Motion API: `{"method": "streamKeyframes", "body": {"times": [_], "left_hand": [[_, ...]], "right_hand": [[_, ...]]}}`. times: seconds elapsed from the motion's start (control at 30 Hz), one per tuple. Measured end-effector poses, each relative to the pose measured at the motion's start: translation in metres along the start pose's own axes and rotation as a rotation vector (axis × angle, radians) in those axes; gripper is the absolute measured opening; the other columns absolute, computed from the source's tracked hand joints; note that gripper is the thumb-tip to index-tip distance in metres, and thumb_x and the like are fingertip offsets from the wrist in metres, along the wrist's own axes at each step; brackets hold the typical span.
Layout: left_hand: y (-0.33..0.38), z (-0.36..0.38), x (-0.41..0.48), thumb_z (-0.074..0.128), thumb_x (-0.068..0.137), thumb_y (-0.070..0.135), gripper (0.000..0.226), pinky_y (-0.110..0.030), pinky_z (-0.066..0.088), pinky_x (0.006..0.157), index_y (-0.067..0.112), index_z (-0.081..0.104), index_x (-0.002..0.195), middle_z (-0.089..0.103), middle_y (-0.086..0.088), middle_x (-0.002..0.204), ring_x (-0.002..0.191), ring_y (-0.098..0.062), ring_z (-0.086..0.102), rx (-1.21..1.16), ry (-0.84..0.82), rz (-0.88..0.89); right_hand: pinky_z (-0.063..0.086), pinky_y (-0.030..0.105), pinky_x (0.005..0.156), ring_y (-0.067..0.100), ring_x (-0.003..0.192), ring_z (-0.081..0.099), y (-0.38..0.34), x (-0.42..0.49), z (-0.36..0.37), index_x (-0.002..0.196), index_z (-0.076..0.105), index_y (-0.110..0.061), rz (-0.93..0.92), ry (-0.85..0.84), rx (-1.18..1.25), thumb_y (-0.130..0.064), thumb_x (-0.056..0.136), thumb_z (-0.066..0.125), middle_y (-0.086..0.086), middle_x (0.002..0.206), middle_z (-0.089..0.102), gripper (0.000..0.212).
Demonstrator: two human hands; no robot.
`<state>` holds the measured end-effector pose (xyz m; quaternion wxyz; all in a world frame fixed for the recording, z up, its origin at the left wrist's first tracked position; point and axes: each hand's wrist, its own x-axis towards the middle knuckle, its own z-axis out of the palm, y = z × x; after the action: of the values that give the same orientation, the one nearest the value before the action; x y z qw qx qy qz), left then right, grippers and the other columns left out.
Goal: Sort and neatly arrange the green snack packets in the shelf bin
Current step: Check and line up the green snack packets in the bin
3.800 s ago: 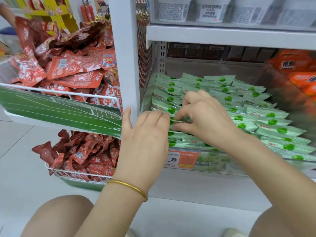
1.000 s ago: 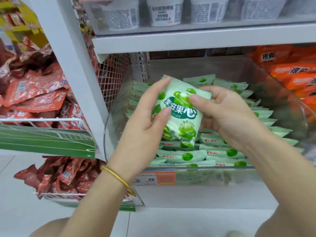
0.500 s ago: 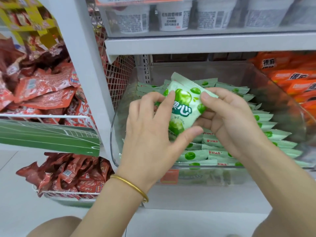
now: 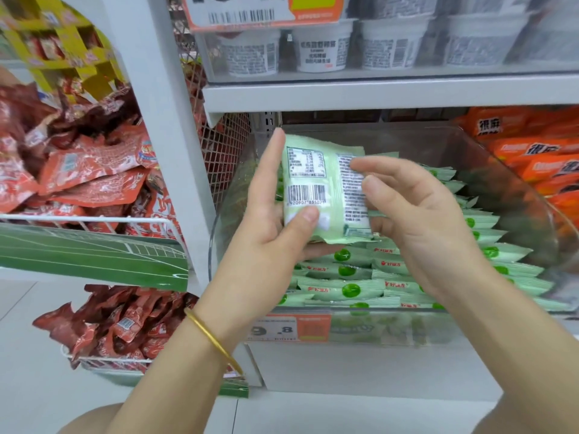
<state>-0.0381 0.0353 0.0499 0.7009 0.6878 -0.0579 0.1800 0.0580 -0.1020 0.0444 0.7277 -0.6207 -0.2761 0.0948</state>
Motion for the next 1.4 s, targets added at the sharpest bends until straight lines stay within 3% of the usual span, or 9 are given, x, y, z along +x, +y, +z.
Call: {"method": "streamKeyframes", "body": {"times": [0.17, 0.6, 0.77, 0.87, 1.0, 1.13, 1.2, 1.3, 1.4], "left_hand": [[-0.002, -0.008, -0.002, 0.063, 0.082, 0.008, 0.070, -0.044, 0.050, 0.094, 0.040, 0.035, 0.138, 0.038, 0.003, 0.148, 0.126, -0.023, 0.050, -0.049, -0.122, -0.054], [-0.001, -0.008, -0.004, 0.057, 0.080, -0.004, 0.077, -0.037, 0.041, 0.106, 0.035, 0.031, 0.141, 0.034, 0.010, 0.149, 0.135, -0.009, 0.037, 0.074, -0.117, -0.017], [0.003, -0.005, -0.001, 0.049, 0.092, -0.002, 0.043, -0.032, 0.057, 0.070, 0.031, 0.044, 0.119, 0.059, -0.013, 0.119, 0.092, -0.021, 0.068, 0.011, 0.237, -0.067], [0.007, -0.013, 0.001, 0.044, 0.095, 0.004, 0.021, -0.023, 0.053, 0.057, 0.021, 0.046, 0.109, 0.065, -0.013, 0.105, 0.070, -0.014, 0.067, -0.092, 0.398, -0.093], [0.012, -0.018, 0.001, 0.044, 0.097, 0.008, 0.018, -0.021, 0.051, 0.049, 0.018, 0.052, 0.109, 0.068, -0.002, 0.085, 0.058, -0.008, 0.061, -0.118, 0.438, -0.155], [0.011, -0.013, -0.002, 0.043, 0.098, 0.011, 0.018, -0.021, 0.050, 0.046, 0.013, 0.050, 0.114, 0.070, -0.005, 0.079, 0.054, -0.012, 0.063, -0.118, 0.384, -0.254], [0.013, -0.013, -0.003, 0.038, 0.100, 0.017, 0.021, -0.021, 0.048, 0.043, 0.008, 0.047, 0.117, 0.070, -0.007, 0.080, 0.052, -0.018, 0.065, -0.125, 0.383, -0.263], [0.012, -0.018, -0.005, 0.034, 0.101, 0.020, 0.020, -0.024, 0.050, 0.049, 0.012, 0.046, 0.115, 0.064, -0.004, 0.098, 0.054, -0.015, 0.065, 0.236, 0.413, -0.162], [0.004, -0.024, -0.014, 0.043, 0.096, 0.006, 0.026, -0.027, 0.051, 0.078, 0.015, 0.056, 0.116, 0.064, -0.001, 0.099, 0.081, -0.012, 0.064, 0.973, 0.293, 0.051]], "right_hand": [[0.049, 0.036, 0.066, 0.019, 0.075, 0.061, 0.002, 0.003, 0.000, 0.091, 0.069, -0.021, -0.017, 0.035, 0.090, -0.015, 0.074, 0.066, 0.001, 0.085, 0.067, 0.018], [0.045, 0.016, 0.054, 0.004, 0.061, 0.058, 0.000, 0.001, 0.003, 0.091, 0.063, -0.017, -0.056, 0.012, 0.125, -0.001, 0.081, 0.066, -0.012, 0.071, 0.062, 0.020], [0.055, 0.027, 0.062, 0.013, 0.070, 0.064, 0.001, -0.001, 0.007, 0.099, 0.058, -0.015, -0.046, -0.069, 0.146, -0.006, 0.076, 0.068, 0.001, 0.088, 0.060, 0.026], [0.055, 0.028, 0.062, 0.022, 0.077, 0.067, 0.000, -0.001, 0.010, 0.122, 0.052, -0.018, -0.024, -0.112, 0.201, 0.002, 0.088, 0.054, 0.012, 0.095, 0.060, 0.039], [0.054, 0.023, 0.071, 0.013, 0.092, 0.066, 0.005, 0.000, 0.009, 0.127, 0.050, -0.029, -0.099, -0.056, 0.001, 0.016, 0.079, 0.059, -0.003, 0.111, 0.056, 0.067], [0.048, 0.015, 0.080, 0.001, 0.115, 0.052, 0.004, 0.000, 0.012, 0.106, 0.064, -0.030, -0.230, -0.086, -0.235, -0.008, 0.068, 0.071, -0.005, 0.127, 0.050, 0.045], [0.049, 0.018, 0.081, 0.003, 0.111, 0.056, 0.005, 0.001, 0.012, 0.095, 0.067, -0.033, -0.249, -0.049, -0.259, -0.019, 0.071, 0.074, -0.009, 0.121, 0.057, 0.029], [0.051, 0.021, 0.069, 0.003, 0.082, 0.063, 0.009, 0.003, 0.011, 0.088, 0.066, -0.031, -0.184, 0.109, -0.233, -0.023, 0.081, 0.072, -0.008, 0.092, 0.069, 0.013], [0.045, 0.017, 0.062, -0.002, 0.067, 0.056, 0.011, 0.006, 0.008, 0.083, 0.061, -0.027, -0.148, 0.234, -0.266, -0.021, 0.086, 0.067, -0.011, 0.077, 0.065, 0.009]]}}
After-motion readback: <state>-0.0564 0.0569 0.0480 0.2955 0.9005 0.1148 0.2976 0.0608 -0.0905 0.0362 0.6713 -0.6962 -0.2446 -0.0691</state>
